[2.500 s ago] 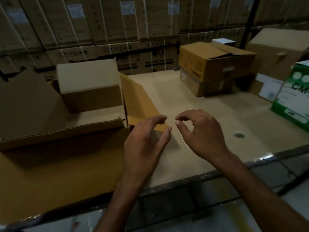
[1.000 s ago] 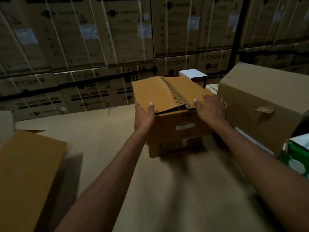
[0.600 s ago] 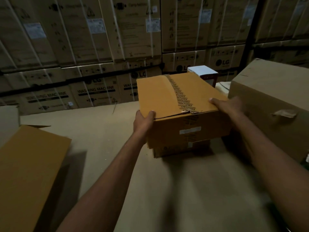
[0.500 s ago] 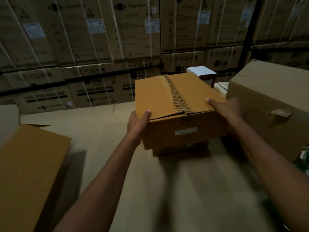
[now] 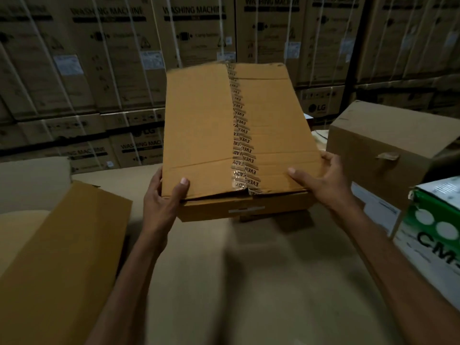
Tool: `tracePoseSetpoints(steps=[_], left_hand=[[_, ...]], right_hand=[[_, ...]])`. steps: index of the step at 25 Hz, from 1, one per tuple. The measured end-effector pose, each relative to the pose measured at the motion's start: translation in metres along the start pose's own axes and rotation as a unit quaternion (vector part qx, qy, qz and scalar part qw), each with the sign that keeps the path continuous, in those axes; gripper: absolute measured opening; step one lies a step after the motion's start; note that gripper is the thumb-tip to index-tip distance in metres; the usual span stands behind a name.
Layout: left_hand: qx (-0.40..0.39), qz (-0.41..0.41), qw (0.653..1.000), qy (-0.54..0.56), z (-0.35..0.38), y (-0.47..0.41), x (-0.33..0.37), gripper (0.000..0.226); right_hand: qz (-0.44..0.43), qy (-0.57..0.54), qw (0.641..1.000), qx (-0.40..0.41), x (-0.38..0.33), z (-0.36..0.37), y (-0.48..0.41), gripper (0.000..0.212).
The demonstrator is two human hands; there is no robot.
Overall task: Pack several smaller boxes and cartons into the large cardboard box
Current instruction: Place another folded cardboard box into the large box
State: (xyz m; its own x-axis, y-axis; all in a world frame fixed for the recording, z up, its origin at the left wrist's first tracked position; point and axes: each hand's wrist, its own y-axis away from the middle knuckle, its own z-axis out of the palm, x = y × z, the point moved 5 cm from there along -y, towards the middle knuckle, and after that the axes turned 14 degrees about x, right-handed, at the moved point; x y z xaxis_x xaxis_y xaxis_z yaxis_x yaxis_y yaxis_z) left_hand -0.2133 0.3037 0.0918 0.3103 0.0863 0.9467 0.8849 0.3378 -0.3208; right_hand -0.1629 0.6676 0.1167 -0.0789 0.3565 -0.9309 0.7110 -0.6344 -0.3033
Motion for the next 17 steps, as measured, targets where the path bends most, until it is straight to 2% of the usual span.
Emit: tracePoseSetpoints(steps=[4, 9, 13, 17], left_hand=[[-0.006, 0.057, 0.998, 0.009, -0.063, 0.033, 0.022, 0.078], [-0.009, 0.096, 0.995, 0.018, -0.129, 0.052, 0.066, 0.087], [-0.001, 0.118, 0.993, 0.017, -0.177, 0.051, 0.101, 0.084], [0.045, 0.143, 0.989, 0.000, -0.221, 0.057, 0.138, 0.082]], right_hand=[[-0.018, -0.038, 0.998, -0.049, -0.008, -0.001, 0.067, 0.117], [-0.020, -0.082, 0.993, -0.076, -0.022, 0.013, 0.136, 0.130], [-0.045, -0.154, 0.984, -0.071, -0.062, 0.019, 0.172, 0.128], [-0.084, -0.128, 0.986, -0.067, -0.103, 0.027, 0.193, 0.124]])
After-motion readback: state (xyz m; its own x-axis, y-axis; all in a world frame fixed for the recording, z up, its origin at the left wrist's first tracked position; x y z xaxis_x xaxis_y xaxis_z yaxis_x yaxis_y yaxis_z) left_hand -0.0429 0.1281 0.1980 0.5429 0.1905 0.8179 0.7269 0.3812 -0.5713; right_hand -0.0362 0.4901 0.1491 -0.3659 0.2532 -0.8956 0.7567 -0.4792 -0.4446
